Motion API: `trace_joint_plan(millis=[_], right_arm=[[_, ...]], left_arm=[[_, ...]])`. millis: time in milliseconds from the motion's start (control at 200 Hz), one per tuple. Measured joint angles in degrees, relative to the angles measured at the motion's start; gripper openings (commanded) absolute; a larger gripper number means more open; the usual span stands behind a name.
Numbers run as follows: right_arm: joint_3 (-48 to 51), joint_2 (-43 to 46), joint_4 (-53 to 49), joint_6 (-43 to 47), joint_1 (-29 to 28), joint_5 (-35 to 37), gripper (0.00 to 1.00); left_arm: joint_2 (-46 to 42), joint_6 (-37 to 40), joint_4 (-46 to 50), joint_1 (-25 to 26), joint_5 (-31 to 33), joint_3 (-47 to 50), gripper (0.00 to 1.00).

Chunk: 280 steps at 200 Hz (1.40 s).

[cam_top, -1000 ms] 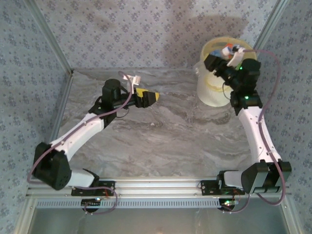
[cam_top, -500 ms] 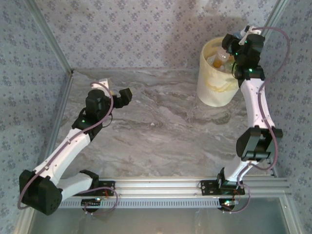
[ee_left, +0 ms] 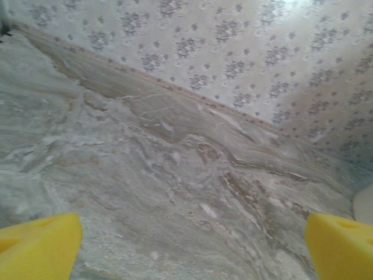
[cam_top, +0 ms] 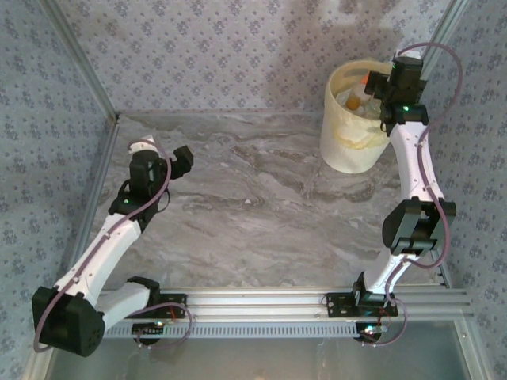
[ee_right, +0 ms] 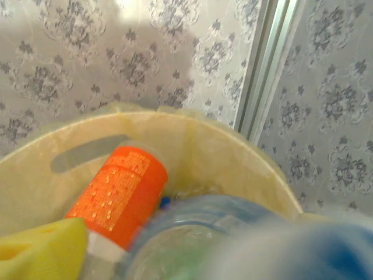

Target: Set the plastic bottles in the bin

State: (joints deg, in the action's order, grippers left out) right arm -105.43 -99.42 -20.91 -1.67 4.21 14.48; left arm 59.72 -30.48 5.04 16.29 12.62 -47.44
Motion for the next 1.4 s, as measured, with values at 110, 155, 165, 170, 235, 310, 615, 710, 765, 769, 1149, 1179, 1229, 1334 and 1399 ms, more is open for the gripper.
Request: trace_joint_plan(millis=[110,155,165,170,235,310,615,710,765,769,1149,1179,1229,1334,1399], right_arm=[[0.7,2.2,-2.3,1.1,-0.4,-2.7,1.0],[1.8,4.2,-2.8,1.4,-0.9,-3.7,1.0],[2.1,4.7,-2.8,1.4,-1.0,-3.9,1.0],[2.2,4.9,-2.8,1.4,-1.1,-4.0,1.0],[4.9,9.6,-2.8,1.7,-2.3,-5.6,1.0],[9.6,16.3,-1.5,1.7,-3.5,-8.0,1.0],[12.8,21.2,-0.9,-1.2,-2.1,-8.9,0.97],[10.4,14.7,-2.7,-1.7,-1.8,-5.6,0.89],[8.5,11.6,-4.9,-2.4,-1.4,-4.7,0.89],[8.3,11.3,-5.3,-2.5,-1.3,-4.5,0.89],[15.5,14.4,-12.3,-6.6,-0.1,-2.3,1.0],[17.4,16.3,-12.4,-7.1,0.6,-2.8,1.0],[20.4,19.5,-12.5,-8.2,1.8,-3.7,1.0],[26.3,26.1,-12.8,-10.4,5.1,-6.0,1.0],[29.6,29.7,-12.6,-11.7,6.8,-6.8,1.0]], left_arm=[[0.0,0.0,3.2,-2.3,2.3,-0.1,0.98],[0.0,0.0,4.3,-3.3,3.3,-0.1,0.98],[0.0,0.0,4.6,-3.6,3.6,-0.1,0.98],[0.0,0.0,4.8,-3.7,3.8,-0.1,0.98],[0.0,0.0,6.4,-5.0,5.8,-0.1,0.98],[0.0,0.0,7.9,-6.7,7.9,-0.1,0.98],[0.1,-1.1,10.5,-11.8,8.9,-0.1,0.98],[0.8,-1.6,10.5,-11.8,8.1,-0.1,0.98],[1.2,-1.8,10.5,-11.8,7.7,-0.1,0.98],[1.2,-1.8,10.5,-11.8,7.6,-0.1,0.98],[2.6,-2.8,11.1,-12.5,6.0,-0.1,0.98],[2.7,-2.9,11.1,-12.5,5.8,0.0,0.98],[3.0,-3.1,11.1,-12.6,5.5,0.0,0.98],[4.2,-3.3,11.1,-12.8,4.5,0.0,0.98],[5.1,-3.5,11.1,-12.9,3.8,0.0,0.98]])
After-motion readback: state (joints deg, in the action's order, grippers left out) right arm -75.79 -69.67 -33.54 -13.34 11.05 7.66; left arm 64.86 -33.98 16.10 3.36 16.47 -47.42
